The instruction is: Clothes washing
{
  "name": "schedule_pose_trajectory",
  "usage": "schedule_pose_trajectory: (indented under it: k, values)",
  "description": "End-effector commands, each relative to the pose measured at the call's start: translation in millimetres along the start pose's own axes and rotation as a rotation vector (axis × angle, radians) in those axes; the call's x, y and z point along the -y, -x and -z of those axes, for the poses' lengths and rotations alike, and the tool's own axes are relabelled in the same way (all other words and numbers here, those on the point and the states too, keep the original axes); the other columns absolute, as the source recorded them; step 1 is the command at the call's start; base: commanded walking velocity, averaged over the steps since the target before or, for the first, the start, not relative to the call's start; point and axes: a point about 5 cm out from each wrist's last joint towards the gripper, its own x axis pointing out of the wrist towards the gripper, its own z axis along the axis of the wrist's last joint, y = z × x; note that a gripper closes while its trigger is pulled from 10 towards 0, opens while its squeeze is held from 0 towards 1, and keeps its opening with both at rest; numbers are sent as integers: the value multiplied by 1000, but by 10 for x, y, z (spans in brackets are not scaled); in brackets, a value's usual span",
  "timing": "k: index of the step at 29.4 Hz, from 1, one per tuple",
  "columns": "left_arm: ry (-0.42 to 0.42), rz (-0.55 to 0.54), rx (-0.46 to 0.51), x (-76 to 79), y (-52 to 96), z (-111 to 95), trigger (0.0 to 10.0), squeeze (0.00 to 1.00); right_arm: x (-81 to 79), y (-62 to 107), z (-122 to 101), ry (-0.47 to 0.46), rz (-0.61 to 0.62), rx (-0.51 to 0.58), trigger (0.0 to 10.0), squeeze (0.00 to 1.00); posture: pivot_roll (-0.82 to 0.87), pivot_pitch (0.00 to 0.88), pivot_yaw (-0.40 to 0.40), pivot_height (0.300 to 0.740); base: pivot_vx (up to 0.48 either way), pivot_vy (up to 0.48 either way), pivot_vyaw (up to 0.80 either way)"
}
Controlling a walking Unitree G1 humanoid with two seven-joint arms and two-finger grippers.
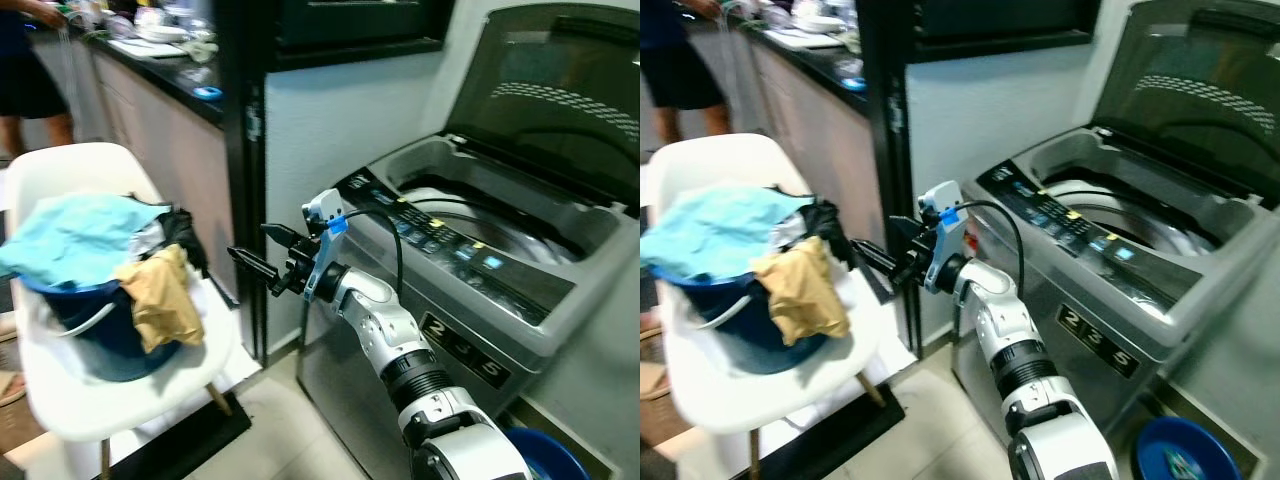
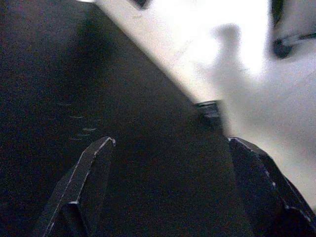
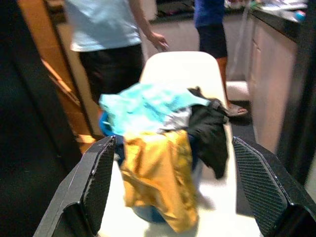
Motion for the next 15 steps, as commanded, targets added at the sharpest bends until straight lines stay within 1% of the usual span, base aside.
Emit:
schedule_pose_trajectory:
  k: [1,2,4,5,6,7,8,9,10,11,13,14,15]
  values:
    - [-30,-26,-28,-45,1,84,10000,0,-7,0,37,9,2,-17,10000,0,176,0,-77,740,0,0,0]
    - [-200,-186,-58,-368,-21,231,10000,0,15,17,60,25,14,-40,10000,0,179,0,-80,740,0,0,0]
    - [-200,-186,-58,-368,-21,231,10000,0,15,17,60,25,14,-40,10000,0,179,0,-80,740,0,0,0]
    - [-249,-233,-58,-460,-23,253,10000,0,19,23,66,31,18,-47,10000,0,179,0,-80,740,0,0,0]
    - [-249,-233,-58,-460,-23,253,10000,0,19,23,66,31,18,-47,10000,0,179,0,-80,740,0,0,0]
    - [-219,-306,16,-587,-41,131,10000,0,30,26,71,37,28,-52,10000,0,187,0,-82,740,0,0,0]
    - [-196,-360,137,-663,-55,-110,10000,0,40,27,72,38,39,-52,10000,0,191,0,-84,740,0,0,0]
    - [-196,-360,137,-663,-55,-110,10000,0,40,27,72,38,39,-52,10000,0,191,0,-84,740,0,0,0]
    - [-153,-390,263,-678,-49,-395,10000,0,50,25,69,41,48,-53,10000,0,193,0,-83,740,0,0,0]
    - [-135,-410,394,-645,-17,-712,10000,0,61,20,69,46,57,-54,10000,0,193,0,-83,740,0,0,0]
    - [-135,-410,394,-645,-17,-712,10000,0,61,20,69,46,57,-54,10000,0,193,0,-83,740,0,0,0]
    - [-131,-413,500,-574,33,-987,10000,0,67,15,67,49,63,-54,10000,0,192,0,-83,740,0,0,0]
    - [-131,-413,500,-574,33,-987,10000,0,67,15,67,49,63,-54,10000,0,192,0,-83,740,0,0,0]
